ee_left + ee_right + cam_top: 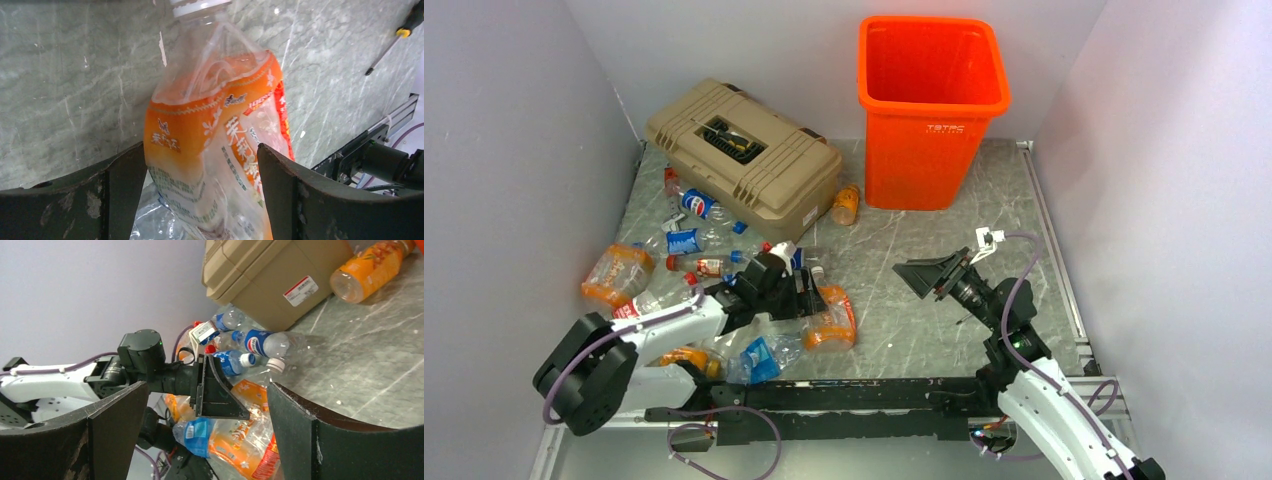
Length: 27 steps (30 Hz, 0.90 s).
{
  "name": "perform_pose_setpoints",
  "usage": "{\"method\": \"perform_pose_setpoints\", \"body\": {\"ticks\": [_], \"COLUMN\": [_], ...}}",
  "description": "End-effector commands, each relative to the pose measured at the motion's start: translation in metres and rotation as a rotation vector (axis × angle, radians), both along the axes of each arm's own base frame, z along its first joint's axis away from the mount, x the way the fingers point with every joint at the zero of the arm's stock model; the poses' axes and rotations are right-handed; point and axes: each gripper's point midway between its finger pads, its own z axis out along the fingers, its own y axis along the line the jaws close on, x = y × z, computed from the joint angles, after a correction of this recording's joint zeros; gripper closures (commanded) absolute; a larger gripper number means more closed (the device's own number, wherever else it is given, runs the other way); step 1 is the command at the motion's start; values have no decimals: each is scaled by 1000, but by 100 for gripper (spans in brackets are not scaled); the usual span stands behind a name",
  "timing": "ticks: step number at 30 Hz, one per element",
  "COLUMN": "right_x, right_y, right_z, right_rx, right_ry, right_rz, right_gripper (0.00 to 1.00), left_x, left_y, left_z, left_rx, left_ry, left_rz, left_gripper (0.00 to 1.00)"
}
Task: Put the plastic bottles in the bin
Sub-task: Pick up the plastic bottle at the center of the board.
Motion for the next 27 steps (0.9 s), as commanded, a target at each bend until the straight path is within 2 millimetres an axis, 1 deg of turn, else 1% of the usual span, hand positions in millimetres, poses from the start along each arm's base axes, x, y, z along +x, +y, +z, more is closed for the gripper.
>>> {"method": "perform_pose_setpoints", "body": {"ticks": [1, 3, 5, 9, 10, 12, 15, 16, 17, 18, 22, 24, 26, 27], "right_x": [9, 10, 10, 11, 12, 14, 16, 17, 17, 17, 17, 14, 12, 10], "right_y": [-6, -6, -4, -3, -3, -4, -5, -5, -6, -5, -4, 0, 7, 12], "right_z": [-19, -33, -42, -50, -52, -54, -49, -43, -36, -26, 30, 60, 89, 100], "right_rx": [-61, -71, -74, -92, -106, -130, -155, -159, -162, -164, -178, -184, -187, -188], "right_ry": [2, 32, 52, 60, 57, 55, 36, 20, 1, -24, -165, -236, -294, -316], "right_rz": [-50, -50, -42, -36, -37, -46, -54, -55, -55, -54, -47, -23, 8, 24], "right_gripper": [9, 9, 10, 10, 10, 10, 10, 10, 10, 10, 10, 10, 10, 11], "left_x": [7, 6, 5, 8, 7, 10, 11, 13, 16, 16, 28, 32, 33, 33], "left_y": [-16, -21, -24, -25, -23, -22, -23, -22, -21, -17, 0, 7, 8, 7], "left_z": [5, 3, 3, 10, 11, 18, 36, 46, 60, 73, 159, 198, 228, 237], "left_rx": [-63, -94, -120, -138, -128, -120, -125, -123, -120, -104, -62, -25, 17, 35], "left_ry": [6, 8, 1, -39, -44, -70, -130, -157, -193, -217, -466, -609, -741, -791], "left_rz": [-5, -13, -22, -29, -28, -33, -69, -79, -76, -79, -83, -125, -204, -248], "left_gripper": [17, 20, 23, 33, 37, 47, 60, 65, 69, 71, 73, 73, 75, 76]}}
